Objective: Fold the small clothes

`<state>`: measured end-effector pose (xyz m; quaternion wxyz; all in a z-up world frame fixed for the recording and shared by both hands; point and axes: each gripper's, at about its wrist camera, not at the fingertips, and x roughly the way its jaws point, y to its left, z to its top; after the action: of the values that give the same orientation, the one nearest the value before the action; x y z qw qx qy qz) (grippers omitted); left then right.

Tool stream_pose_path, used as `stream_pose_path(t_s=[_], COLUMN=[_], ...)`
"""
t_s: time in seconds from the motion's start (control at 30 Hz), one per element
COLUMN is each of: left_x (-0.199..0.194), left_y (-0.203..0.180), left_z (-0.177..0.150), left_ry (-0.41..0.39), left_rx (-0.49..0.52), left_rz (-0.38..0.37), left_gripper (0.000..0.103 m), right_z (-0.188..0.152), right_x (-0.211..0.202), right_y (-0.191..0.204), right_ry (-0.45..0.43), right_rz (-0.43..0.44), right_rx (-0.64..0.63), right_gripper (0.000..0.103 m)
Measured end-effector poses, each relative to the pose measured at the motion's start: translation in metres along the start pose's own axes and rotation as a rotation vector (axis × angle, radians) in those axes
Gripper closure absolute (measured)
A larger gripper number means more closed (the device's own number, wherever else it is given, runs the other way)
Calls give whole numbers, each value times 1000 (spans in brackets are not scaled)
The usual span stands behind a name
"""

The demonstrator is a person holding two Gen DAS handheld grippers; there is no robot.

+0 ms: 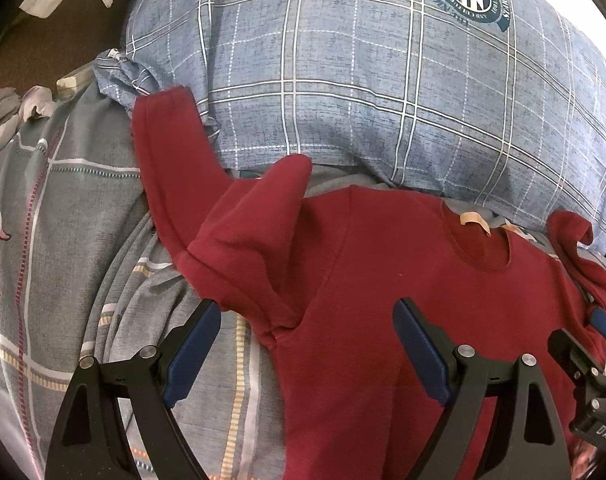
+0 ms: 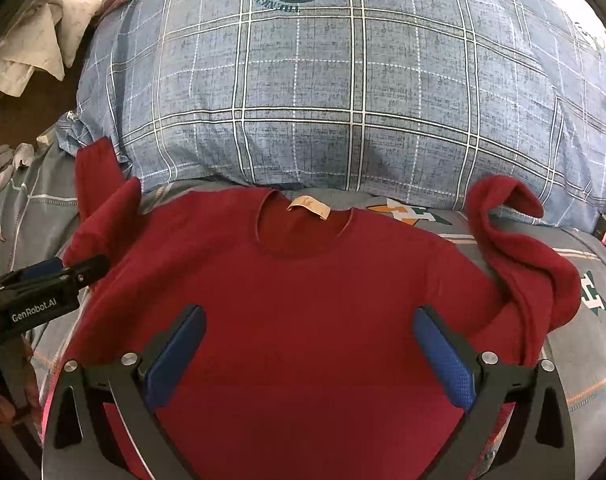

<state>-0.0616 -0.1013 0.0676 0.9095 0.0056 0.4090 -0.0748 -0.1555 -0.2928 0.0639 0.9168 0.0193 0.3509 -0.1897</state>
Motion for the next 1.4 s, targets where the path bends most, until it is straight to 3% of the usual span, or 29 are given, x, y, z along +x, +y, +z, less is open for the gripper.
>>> stream_pose_path(t_s=[0.97,1.23,1.4], left_x=[4,4,12], left_y=[14,36,66], left_z=[3,14,22], left_ry=[1,-15,-12], left_rx=[-41,-100,-189], left_rz=[21,28,52], left_gripper=[15,15,15], right_z=[-1,-4,-4], right_x=[11,12,15], right_y=[2,5,11], right_ry=[32,37,50], right_rz=[17,31,65], right_rx=[-18,-31,-47], right_gripper=[1,1,9])
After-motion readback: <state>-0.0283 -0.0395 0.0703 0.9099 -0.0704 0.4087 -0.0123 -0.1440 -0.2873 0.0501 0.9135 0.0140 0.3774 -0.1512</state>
